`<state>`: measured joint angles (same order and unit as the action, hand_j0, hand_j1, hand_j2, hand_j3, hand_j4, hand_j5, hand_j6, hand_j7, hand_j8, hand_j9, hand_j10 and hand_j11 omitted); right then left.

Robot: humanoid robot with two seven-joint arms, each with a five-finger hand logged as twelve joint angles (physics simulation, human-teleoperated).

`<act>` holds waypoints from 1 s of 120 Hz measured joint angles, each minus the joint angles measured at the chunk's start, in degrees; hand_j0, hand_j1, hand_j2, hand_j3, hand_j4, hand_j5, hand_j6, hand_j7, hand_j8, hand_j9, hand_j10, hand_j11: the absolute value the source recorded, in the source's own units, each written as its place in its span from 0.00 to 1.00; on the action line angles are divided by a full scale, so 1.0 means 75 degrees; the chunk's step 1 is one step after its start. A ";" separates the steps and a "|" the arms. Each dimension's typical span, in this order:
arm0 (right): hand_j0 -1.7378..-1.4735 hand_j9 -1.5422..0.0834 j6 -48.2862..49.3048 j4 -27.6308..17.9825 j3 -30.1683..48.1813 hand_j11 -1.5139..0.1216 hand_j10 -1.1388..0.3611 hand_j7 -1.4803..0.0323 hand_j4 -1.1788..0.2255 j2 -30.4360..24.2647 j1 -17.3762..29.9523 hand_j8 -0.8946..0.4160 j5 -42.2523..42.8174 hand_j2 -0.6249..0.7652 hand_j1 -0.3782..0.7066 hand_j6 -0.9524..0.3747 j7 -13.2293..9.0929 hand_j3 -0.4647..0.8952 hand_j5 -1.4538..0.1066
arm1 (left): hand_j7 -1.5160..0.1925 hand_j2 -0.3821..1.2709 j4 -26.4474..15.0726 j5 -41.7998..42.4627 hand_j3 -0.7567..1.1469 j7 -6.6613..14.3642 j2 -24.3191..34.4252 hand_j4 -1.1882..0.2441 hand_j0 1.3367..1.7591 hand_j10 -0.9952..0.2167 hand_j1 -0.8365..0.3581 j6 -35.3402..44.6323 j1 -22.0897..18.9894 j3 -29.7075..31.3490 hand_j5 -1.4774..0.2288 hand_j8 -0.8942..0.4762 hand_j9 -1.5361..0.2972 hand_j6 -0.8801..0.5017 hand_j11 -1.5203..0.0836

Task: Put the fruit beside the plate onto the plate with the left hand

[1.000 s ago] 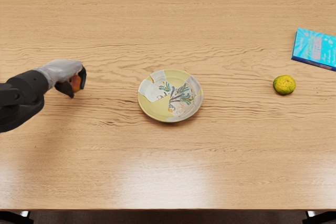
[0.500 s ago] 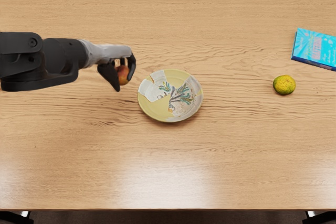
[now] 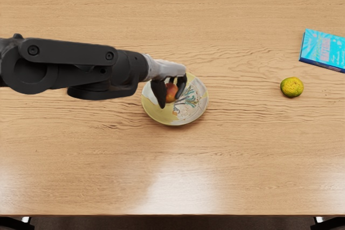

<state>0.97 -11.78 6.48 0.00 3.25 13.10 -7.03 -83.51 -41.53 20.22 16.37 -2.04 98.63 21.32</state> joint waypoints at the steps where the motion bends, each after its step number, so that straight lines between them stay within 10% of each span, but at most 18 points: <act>1: 0.30 0.92 0.0000 0.0000 -0.0001 0.90 0.74 0.95 0.82 0.0000 0.0000 0.66 0.0000 0.44 0.06 0.69 0.0000 0.34 0.90 | 0.16 0.42 0.0026 -0.0007 0.40 0.0000 -0.0017 0.28 0.72 0.16 0.41 0.0018 -0.0001 0.0010 0.12 0.41 0.18 0.43 0.19; 56: 0.30 0.92 0.0000 0.0000 0.0001 0.90 0.74 0.95 0.82 0.0000 0.0000 0.66 0.0000 0.44 0.06 0.69 -0.0001 0.34 0.90 | 0.18 0.41 0.1017 -0.0141 0.40 0.0036 -0.0716 0.26 0.71 0.14 0.41 0.0299 -0.0307 0.0409 0.15 0.41 0.18 0.42 0.19; 85: 0.30 0.92 0.0000 0.0000 0.0003 0.90 0.74 0.95 0.82 0.0000 0.0000 0.66 0.0000 0.44 0.06 0.69 0.0000 0.34 0.90 | 0.34 0.40 0.1209 -0.0136 0.40 0.0045 -0.0904 0.18 0.74 0.27 0.44 0.0329 -0.0354 0.0512 0.32 0.32 0.34 0.32 0.37; 120: 0.30 0.92 -0.0001 0.0000 0.0002 0.90 0.74 0.95 0.82 0.0000 0.0000 0.66 0.0000 0.44 0.06 0.69 -0.0001 0.34 0.90 | 0.57 0.30 0.1388 -0.0072 0.40 0.0046 -0.1186 0.48 0.76 0.49 0.62 0.0316 -0.0453 0.0572 0.55 0.40 0.55 0.39 0.61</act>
<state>0.97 -11.78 6.49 0.00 3.25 13.10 -7.04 -73.10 -42.07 20.57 7.47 0.32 95.24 25.61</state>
